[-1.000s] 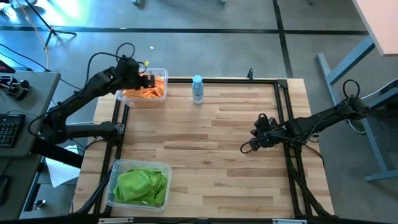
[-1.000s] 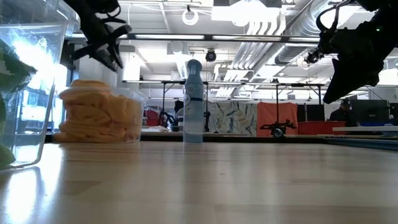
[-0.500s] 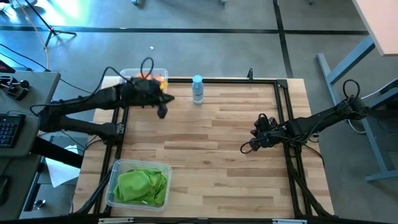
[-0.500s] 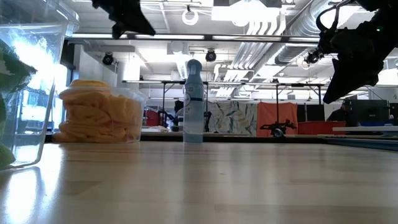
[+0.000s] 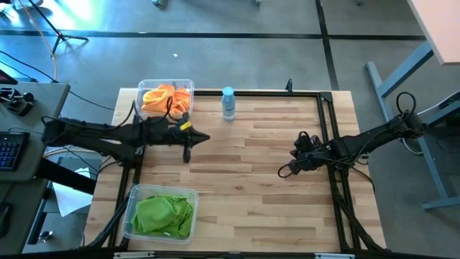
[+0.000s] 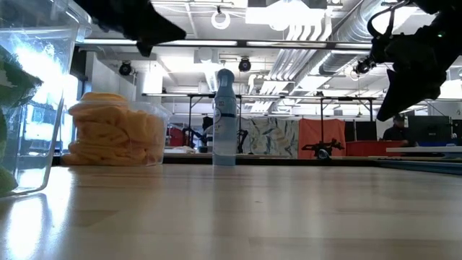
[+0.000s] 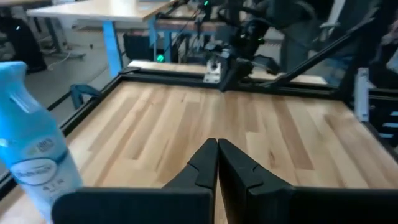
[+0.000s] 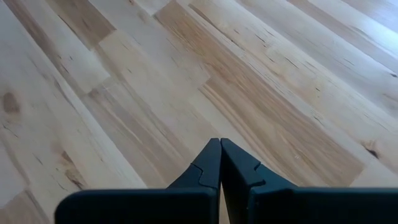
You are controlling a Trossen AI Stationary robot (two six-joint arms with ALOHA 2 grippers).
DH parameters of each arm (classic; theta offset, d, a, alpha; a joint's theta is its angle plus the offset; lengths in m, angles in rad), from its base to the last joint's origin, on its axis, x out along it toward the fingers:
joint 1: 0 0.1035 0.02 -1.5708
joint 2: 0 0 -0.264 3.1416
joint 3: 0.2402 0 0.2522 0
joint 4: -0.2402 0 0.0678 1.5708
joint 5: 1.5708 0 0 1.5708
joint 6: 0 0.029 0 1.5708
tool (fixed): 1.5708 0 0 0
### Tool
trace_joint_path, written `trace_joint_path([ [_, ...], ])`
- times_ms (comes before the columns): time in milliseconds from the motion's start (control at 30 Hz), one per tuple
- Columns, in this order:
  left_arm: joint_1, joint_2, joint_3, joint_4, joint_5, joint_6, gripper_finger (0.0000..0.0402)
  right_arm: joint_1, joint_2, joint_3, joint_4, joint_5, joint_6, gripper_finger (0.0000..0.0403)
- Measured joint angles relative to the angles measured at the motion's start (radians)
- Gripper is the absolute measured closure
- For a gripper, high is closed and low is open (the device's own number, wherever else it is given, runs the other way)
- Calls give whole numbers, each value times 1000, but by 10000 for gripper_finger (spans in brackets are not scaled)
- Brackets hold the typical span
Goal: Sort microfiber towel by color & place in baskets
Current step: Return to Home Position
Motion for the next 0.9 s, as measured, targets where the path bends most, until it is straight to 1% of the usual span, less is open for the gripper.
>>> trace_joint_path([
  [100,-15,-44,-89,88,4,8,401,0,0,0,-15,0,0,403],
  [167,-28,-72,-144,131,-15,32,401,0,0,0,-16,0,0,403],
  [333,-83,-129,-254,140,-118,-9,401,0,0,0,-18,0,0,403],
  [433,-119,-163,-311,142,-151,9,401,0,0,0,-18,0,0,403],
  [600,-163,-258,-389,188,-144,86,401,0,0,0,-18,0,9,403],
  [767,-167,-386,-456,185,-140,139,401,0,0,0,-19,9,20,403],
  [833,-160,-433,-481,189,-107,203,401,0,0,0,-20,16,20,403],
  [900,-141,-476,-501,192,-56,236,401,-3,0,0,-20,20,20,403],
])
